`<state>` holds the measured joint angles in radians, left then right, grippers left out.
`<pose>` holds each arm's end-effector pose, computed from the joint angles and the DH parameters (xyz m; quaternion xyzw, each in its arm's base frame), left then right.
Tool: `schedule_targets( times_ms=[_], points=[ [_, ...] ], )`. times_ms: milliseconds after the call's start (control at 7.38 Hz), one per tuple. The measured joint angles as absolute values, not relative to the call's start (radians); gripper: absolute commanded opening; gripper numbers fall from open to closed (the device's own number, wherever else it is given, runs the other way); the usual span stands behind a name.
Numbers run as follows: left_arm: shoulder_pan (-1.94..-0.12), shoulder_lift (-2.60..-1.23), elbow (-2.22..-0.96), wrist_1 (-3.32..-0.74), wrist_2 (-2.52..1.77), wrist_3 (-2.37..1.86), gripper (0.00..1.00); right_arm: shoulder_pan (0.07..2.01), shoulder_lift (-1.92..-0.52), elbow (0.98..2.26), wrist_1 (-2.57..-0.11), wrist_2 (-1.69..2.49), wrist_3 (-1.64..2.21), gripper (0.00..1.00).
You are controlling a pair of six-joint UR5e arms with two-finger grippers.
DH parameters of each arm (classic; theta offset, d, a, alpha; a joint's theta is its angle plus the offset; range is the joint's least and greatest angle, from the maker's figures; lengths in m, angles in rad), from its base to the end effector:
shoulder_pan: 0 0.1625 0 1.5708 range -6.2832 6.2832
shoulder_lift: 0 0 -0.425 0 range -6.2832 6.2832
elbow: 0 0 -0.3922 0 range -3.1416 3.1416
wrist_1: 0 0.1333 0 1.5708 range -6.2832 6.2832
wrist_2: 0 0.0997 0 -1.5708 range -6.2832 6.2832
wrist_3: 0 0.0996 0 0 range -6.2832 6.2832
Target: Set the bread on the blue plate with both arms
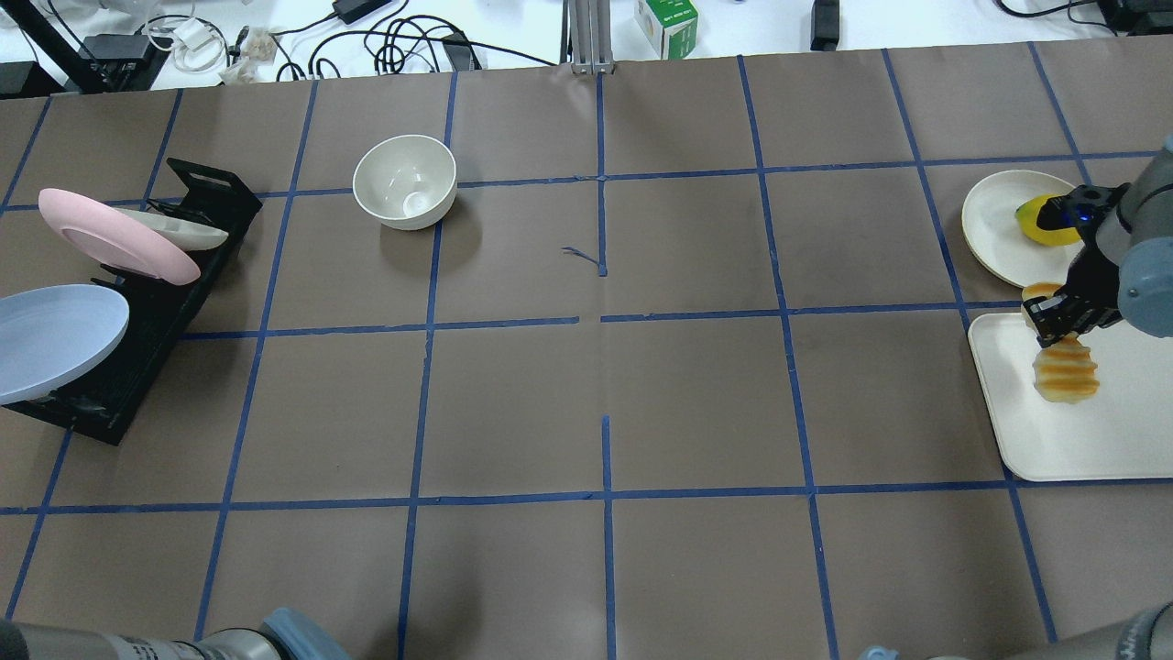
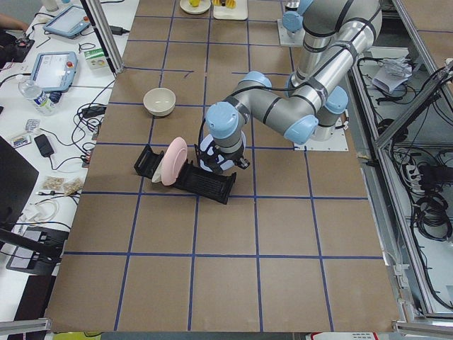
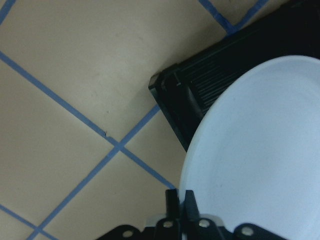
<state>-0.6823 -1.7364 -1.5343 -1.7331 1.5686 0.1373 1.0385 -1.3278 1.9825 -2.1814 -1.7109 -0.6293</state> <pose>0.3240 -0.4352 0.4071 0.3631 -0.9204 -0.1260 0.0722 -0.1553 -0.4988 0.2333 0.0499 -0.9961 -0.0568 0.0464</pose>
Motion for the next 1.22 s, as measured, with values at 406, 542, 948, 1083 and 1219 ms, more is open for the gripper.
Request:
schedule_targets(
  times_ms=[406, 542, 948, 1083, 1219],
  points=[
    [-0.906, -1.674, -1.568, -1.802, 1.424, -0.176, 0.0, 1.116, -1.335, 1.927, -2.157, -1.709, -0.623, 0.0],
    [-1.023, -1.663, -1.585, -1.767, 1.409, -0.297, 0.0, 1.144, -1.34, 1.899, -2.131, -1.701, -0.615, 0.0],
    [-1.304, -1.683, -1.698, -1.498, 1.354, -0.569, 0.0, 1.209, -1.342, 1.813, -2.022, -1.672, -0.557, 0.0],
    [-1.367, -1.687, -1.77, -1.364, 1.346, -0.663, 0.0, 1.228, -1.34, 1.785, -1.983, -1.668, -0.523, 0.0],
    [-1.422, -1.69, -1.846, -1.221, 1.344, -0.747, 0.0, 1.258, -1.339, 1.767, -1.961, -1.668, -0.482, 0.0]
  ],
)
